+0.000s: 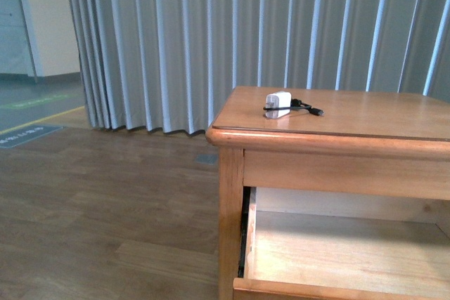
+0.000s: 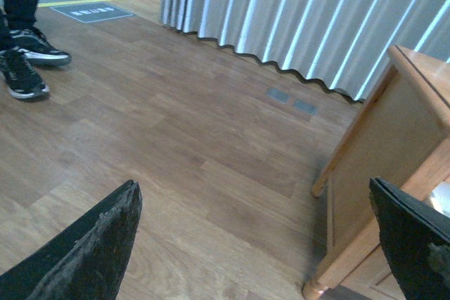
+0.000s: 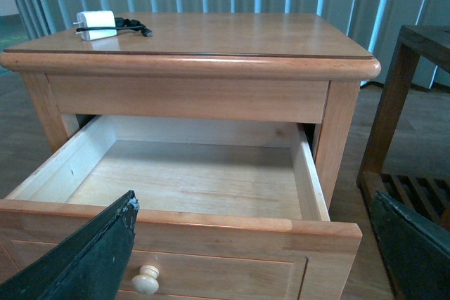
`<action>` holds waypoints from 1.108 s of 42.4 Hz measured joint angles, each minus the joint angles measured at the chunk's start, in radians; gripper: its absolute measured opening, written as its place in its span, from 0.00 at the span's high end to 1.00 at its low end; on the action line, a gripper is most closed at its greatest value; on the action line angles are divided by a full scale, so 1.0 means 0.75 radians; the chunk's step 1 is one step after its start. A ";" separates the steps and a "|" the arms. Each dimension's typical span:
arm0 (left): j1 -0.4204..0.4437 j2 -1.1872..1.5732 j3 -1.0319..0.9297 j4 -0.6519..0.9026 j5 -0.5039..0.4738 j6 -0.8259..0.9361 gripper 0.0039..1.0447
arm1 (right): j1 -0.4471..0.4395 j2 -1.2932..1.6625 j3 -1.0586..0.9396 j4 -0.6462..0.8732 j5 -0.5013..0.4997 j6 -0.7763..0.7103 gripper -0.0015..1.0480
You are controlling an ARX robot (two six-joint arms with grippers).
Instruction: Put charger into drawer
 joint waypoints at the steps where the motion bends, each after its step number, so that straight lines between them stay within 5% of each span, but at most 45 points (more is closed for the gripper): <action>1: -0.005 0.057 0.026 0.029 0.021 0.002 0.06 | 0.000 0.000 0.000 0.000 0.000 0.000 0.07; 12: -0.195 0.787 0.445 0.264 0.091 0.105 0.06 | 0.000 0.000 0.000 0.000 0.000 -0.001 0.08; 22: -0.341 1.350 1.036 0.217 0.133 0.243 0.06 | 0.000 0.000 0.000 0.000 0.000 -0.001 0.08; 47: -0.387 2.124 2.008 -0.053 0.231 0.213 0.06 | 0.000 0.000 0.000 0.000 0.000 -0.001 0.08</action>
